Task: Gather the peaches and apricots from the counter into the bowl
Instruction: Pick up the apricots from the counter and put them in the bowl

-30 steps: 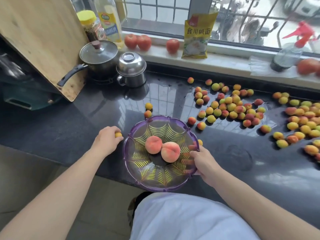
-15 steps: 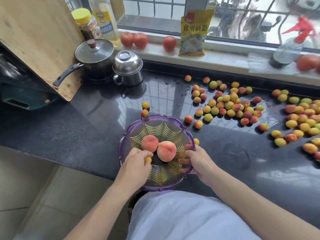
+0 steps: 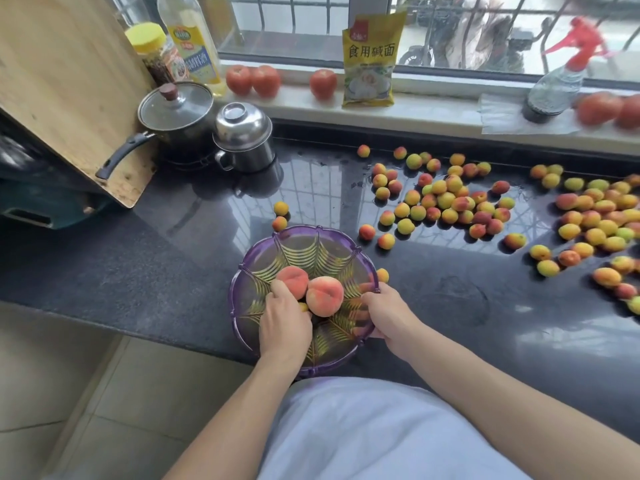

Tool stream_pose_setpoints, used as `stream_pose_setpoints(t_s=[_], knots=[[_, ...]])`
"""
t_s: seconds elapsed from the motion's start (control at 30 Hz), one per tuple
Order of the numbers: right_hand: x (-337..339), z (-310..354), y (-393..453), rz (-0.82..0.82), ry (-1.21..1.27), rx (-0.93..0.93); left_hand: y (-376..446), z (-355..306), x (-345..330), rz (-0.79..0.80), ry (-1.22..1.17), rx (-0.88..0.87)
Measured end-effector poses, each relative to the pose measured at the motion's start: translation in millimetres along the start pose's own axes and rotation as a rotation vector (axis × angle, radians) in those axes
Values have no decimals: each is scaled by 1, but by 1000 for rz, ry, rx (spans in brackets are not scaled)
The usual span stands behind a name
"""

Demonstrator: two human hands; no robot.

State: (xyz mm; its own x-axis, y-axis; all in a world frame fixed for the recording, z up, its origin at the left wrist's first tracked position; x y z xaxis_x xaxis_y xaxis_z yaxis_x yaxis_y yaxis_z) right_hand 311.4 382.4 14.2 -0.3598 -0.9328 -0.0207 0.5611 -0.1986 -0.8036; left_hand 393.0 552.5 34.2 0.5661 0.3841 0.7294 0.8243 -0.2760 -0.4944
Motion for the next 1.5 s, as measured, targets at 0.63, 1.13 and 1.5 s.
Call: stream_pose_setpoints(t_s=[0.63, 1.13, 1.5], knots=[[-17, -4, -1, 150, -80, 10, -47, 89, 20, -149, -1088, 339], [-71, 133, 56, 17, -1135, 449, -79, 158, 13, -179, -1634, 464], [-144, 175, 135, 29, -2036, 716, -80, 145, 17, -237, -1733, 556]])
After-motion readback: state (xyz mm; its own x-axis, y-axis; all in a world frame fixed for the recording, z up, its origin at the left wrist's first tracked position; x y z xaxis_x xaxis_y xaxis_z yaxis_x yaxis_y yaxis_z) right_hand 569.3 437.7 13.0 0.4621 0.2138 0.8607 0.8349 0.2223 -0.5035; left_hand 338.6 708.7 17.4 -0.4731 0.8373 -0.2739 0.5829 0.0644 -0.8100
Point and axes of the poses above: each hand's wrist, its own y-axis towards the middle knuckle, its own x-axis out of the back of the hand, z = x × y, the point moved 5 cm from there along y, towards the middle knuckle, and after that the axes turned 14 degrees about z, right-handed, at the moved point
